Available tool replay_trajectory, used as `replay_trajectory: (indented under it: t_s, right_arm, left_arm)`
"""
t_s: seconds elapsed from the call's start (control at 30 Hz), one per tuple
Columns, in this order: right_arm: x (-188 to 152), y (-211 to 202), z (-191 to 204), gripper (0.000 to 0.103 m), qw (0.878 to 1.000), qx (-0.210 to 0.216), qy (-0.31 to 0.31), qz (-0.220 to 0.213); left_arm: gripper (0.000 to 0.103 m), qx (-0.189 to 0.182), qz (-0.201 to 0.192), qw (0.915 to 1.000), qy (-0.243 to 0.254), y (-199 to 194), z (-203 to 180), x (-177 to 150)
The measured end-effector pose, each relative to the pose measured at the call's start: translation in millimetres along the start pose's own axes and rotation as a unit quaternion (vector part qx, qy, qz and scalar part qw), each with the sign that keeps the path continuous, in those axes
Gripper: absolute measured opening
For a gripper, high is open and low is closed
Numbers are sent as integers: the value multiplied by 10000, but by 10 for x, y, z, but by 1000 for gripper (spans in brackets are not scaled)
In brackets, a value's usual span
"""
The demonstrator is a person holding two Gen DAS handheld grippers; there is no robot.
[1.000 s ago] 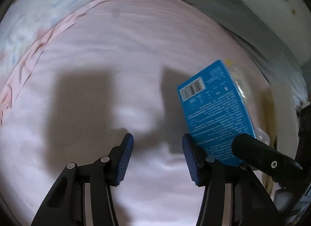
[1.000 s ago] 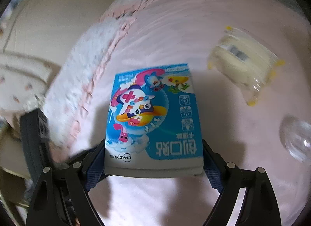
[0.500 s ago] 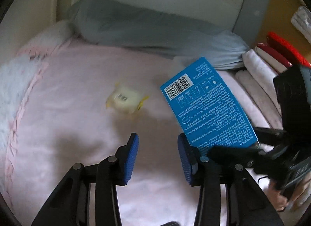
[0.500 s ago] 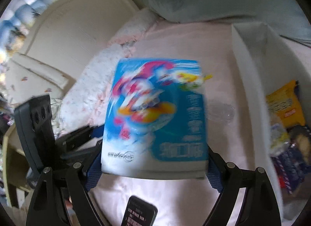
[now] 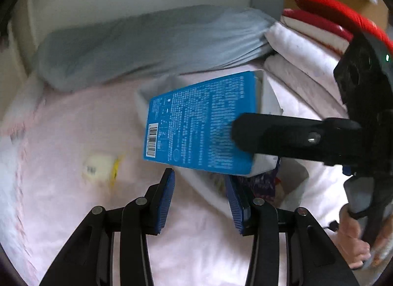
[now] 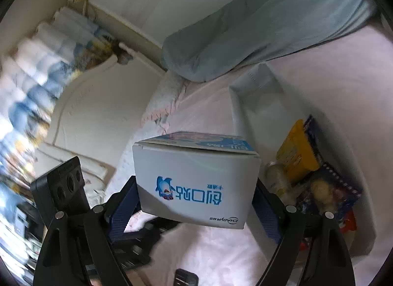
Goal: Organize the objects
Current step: 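Carry the box with the right gripper and lower it into the white bin, then open the right gripper to release the box and withdraw from the bin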
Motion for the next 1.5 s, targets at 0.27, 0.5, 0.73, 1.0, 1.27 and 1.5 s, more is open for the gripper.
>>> replay_trajectory:
  t_s: [0.27,0.5,0.73,1.0,1.27,1.5]
  right_arm:
    - [327,-225,-224,87,9985,-218,163,-475]
    - [415,-456,-341,87,9942,-563,233,-884]
    - [430,-539,-471,88,9893,-1065,180,-982]
    - [288,-253,-367,87,9927,-1031,-133,-607]
    - [24,-173,-203,66,9764,-1783,-1197,220]
    - [-298,296,-590,38,9518,-2432,-1388,1251]
  left_arm:
    - [42,-63,-245,9997,19,261,-198,335]
    - [43,-172,-286,9993,-188,367,-137,422]
    - [43,180,-129,9990,-376,385,77,297]
    - [43,242,-15,9978,-612,309,237,148]
    - [43,291,-60,9982,-523,177,247,55]
    - [43,240,-46,9988,-419,280,206,-1]
Point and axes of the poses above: each gripper's, at about its wrist camera, not at the fingertips, and y roughly the way its jaws point, z to its left, x to its top, the point moved 5 cm from there along y, roughly the way its jaws point, and after that the axes turned 15 degrees about -z, right-handed, at the moved point
